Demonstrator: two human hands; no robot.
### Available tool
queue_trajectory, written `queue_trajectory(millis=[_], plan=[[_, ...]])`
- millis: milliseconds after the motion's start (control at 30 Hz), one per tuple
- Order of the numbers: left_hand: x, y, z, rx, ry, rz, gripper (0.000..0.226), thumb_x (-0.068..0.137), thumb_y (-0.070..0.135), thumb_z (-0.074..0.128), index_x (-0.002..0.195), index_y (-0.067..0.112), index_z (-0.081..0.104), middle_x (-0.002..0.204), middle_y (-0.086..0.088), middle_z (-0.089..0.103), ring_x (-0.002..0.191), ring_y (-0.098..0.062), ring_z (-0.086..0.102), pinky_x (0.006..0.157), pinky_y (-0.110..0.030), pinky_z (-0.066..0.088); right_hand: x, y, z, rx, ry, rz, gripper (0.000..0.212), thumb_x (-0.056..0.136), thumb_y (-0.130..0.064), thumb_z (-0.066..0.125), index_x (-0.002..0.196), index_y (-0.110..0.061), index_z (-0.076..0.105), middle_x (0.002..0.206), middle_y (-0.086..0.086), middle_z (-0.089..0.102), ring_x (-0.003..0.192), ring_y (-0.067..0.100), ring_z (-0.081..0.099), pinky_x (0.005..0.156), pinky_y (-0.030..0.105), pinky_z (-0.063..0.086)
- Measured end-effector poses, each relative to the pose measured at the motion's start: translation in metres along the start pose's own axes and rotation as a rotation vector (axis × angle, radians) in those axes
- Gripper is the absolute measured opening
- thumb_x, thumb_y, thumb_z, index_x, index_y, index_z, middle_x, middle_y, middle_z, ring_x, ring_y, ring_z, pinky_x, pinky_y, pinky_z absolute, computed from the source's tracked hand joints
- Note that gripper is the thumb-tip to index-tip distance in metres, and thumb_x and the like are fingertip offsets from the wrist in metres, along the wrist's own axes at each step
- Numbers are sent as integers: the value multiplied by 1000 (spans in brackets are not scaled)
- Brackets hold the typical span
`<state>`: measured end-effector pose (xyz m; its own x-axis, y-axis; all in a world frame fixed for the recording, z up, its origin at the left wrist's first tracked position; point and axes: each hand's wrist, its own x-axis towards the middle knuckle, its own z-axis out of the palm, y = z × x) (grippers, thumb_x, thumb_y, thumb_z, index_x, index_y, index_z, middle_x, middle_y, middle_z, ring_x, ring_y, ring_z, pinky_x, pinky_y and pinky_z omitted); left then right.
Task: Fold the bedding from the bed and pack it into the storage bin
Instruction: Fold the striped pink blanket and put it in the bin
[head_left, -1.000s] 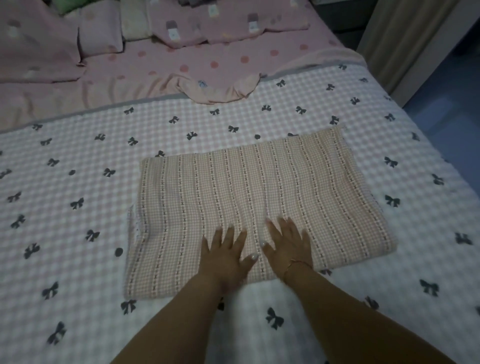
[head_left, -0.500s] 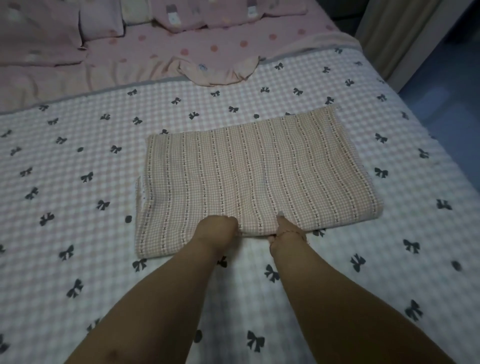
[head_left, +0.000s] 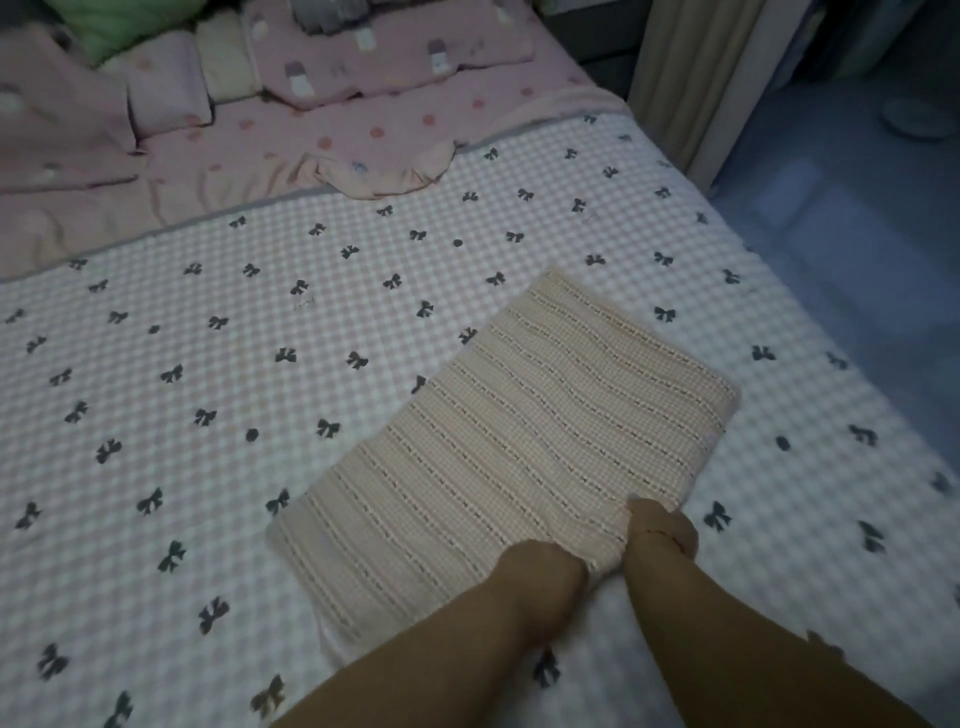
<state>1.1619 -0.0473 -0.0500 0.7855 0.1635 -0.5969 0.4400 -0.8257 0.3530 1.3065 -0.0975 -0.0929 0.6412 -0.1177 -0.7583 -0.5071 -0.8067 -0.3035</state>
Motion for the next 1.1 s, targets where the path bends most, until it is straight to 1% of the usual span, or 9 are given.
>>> queue_trajectory(millis=[200,300,400,500,667,900,967,1033,1100], plan=[[41,-39,-12,-222,153,-42,40,93,46,44,109,13,59,114,-15,61,109,-34,57,91,-38,46,1,12,-7,45,290,-79,77,80,-32,72,137,3,35,140,25,42,128,40,43,103,49,38],[54,-89,-28,4,255,-149,50,96,46,43,140,24,41,146,-10,38,134,-30,35,108,-41,34,-13,12,14,-123,470,-351,73,73,-39,76,131,-11,42,128,20,46,118,36,46,96,45,42],[64,-109,-29,182,251,-97,57,97,51,34,150,35,19,161,-4,8,147,-28,8,118,-48,12,-12,10,50,-332,280,-760,57,82,-46,65,133,-26,48,125,12,52,117,30,48,97,38,42],[71,-123,-21,244,138,-149,63,97,55,26,152,34,6,162,-3,-6,148,-26,-7,119,-50,0,-2,12,69,-680,13,-887,53,91,-52,48,142,-42,34,135,6,48,128,24,41,105,33,33],[70,-173,-31,143,46,-490,80,91,67,29,151,31,-9,158,-16,-17,145,-37,-15,117,-54,-8,14,34,56,-683,256,-743,50,91,-53,46,139,-47,34,114,0,55,109,19,50,92,34,40],[100,-202,-47,-330,230,-592,134,62,69,71,150,12,-13,155,-13,26,135,-36,37,113,-52,26,20,44,47,-174,565,-314,94,54,-62,78,125,-12,42,125,17,44,115,35,43,97,45,35],[105,-207,-50,-488,254,-588,142,44,74,77,150,7,10,149,-10,40,129,-32,46,107,-47,40,22,47,47,-116,518,-214,104,53,-65,78,130,-12,33,130,17,37,119,36,39,98,48,39],[107,-204,-52,-578,247,-573,111,46,64,85,133,5,49,131,-9,57,116,-30,57,100,-42,48,23,49,47,29,426,-110,104,55,-61,79,131,-13,27,132,18,38,120,39,44,96,52,44],[104,-197,-56,-726,225,-590,96,46,51,91,121,1,57,124,-10,61,109,-31,60,94,-37,51,21,50,44,189,349,-60,95,60,-52,81,128,-12,26,130,20,46,114,42,52,93,52,48]])
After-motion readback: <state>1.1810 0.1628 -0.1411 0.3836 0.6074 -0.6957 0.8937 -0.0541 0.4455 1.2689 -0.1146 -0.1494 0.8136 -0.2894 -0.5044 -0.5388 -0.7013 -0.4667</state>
